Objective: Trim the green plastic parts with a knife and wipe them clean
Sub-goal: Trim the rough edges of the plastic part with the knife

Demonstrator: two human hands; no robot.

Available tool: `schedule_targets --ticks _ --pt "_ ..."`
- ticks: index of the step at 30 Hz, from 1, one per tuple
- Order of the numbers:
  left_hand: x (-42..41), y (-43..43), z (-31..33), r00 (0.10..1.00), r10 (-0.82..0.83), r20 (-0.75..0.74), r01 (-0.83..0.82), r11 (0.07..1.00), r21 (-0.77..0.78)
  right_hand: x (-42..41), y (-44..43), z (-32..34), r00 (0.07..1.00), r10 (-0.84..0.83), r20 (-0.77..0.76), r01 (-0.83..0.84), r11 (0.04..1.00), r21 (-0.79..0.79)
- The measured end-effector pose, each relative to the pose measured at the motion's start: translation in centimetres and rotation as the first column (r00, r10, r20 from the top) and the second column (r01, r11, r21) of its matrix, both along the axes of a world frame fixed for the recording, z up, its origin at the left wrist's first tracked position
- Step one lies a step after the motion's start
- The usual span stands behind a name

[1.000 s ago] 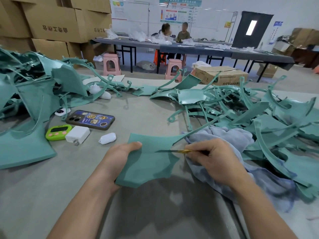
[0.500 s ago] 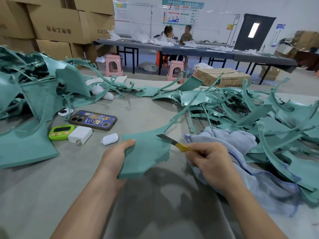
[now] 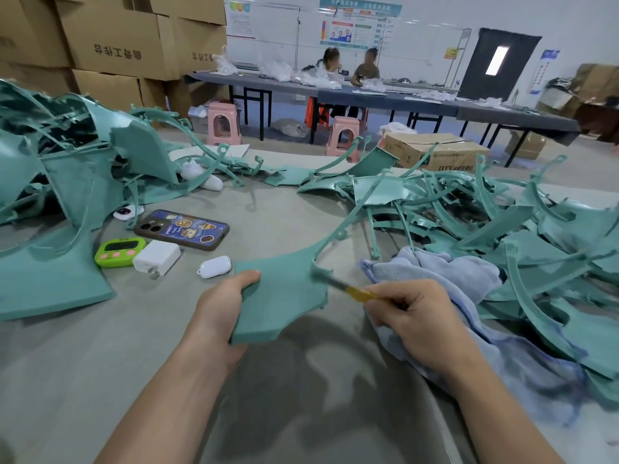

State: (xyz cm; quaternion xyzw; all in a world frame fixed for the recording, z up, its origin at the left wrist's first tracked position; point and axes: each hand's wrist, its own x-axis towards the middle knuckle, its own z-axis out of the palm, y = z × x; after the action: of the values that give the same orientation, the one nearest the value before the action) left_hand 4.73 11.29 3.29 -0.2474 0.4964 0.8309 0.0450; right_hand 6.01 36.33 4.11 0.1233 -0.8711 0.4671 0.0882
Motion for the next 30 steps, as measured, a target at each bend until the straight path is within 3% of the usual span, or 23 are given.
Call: schedule_targets --ticks 4,13,17,22,27,30 --pt "0.0 -0.3 0.1 1.0 0.009 0.004 -0.009 1.0 0.012 0.1 0.1 0.1 0.999 0.035 -0.003 -0.034 0.991 0.126" --pt "-0.1 -0.4 0.2 0.999 -0.037 -0.001 0.037 0.999 0.034 -0.1 -0.6 -0.3 1.0 0.024 0.02 -0.021 0.992 -0.12" --pt "-0.3 -0.1 0.2 0.999 -0.049 0.003 0.049 0.998 0.032 -0.3 -0.9 -0.7 0.993 -0.112 -0.044 0.107 0.99 -0.089" --pt "-0.5 -0.7 0.1 1.0 0.002 -0.02 -0.001 1.0 0.018 -0.2 -1.5 -0.7 1.0 -0.027 -0.015 0.025 0.991 -0.131" --pt "-0.6 -0.4 0.0 0.999 -0.048 -0.015 0.048 0.999 -0.02 -0.6 -0.8 -0.9 0.997 -0.076 -0.008 0.074 0.984 -0.162" --pt "-0.8 -0.4 -0.1 0.999 -0.047 -0.004 0.047 0.999 -0.025 -0.4 -0.6 -0.6 0.999 0.017 0.052 -0.006 0.978 -0.21"
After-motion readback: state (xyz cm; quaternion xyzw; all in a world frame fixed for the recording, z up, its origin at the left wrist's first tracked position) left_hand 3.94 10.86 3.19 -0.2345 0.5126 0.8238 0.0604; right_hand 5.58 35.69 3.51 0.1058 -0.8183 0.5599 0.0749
